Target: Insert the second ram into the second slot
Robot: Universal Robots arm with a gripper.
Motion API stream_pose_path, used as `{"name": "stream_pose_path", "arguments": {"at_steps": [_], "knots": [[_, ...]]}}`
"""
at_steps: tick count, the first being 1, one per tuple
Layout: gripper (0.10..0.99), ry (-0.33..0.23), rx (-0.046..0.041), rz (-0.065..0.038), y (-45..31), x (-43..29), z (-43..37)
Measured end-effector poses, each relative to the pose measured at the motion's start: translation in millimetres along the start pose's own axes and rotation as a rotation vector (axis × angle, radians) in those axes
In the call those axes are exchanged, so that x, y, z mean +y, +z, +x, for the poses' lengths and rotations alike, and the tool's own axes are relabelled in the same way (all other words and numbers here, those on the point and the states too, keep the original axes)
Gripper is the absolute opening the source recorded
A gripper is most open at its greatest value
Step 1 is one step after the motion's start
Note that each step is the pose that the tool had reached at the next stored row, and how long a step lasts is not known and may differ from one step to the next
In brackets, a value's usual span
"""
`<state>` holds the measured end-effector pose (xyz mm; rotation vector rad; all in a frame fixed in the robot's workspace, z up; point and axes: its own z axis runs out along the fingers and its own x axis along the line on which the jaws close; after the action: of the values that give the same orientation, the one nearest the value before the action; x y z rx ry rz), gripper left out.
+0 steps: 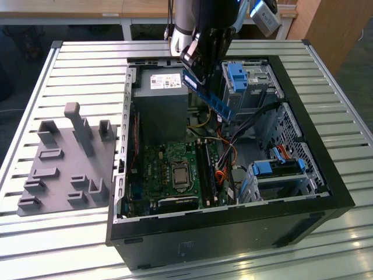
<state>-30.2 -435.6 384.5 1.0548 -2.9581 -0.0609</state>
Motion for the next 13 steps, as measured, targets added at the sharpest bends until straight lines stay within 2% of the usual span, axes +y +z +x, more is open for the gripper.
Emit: {"name": "stream_pose_path", "arguments": {"at_steps": [13], "knots": [[0.137,0.087,-0.0028,0.001,0.5,-0.1,0.1]]}}
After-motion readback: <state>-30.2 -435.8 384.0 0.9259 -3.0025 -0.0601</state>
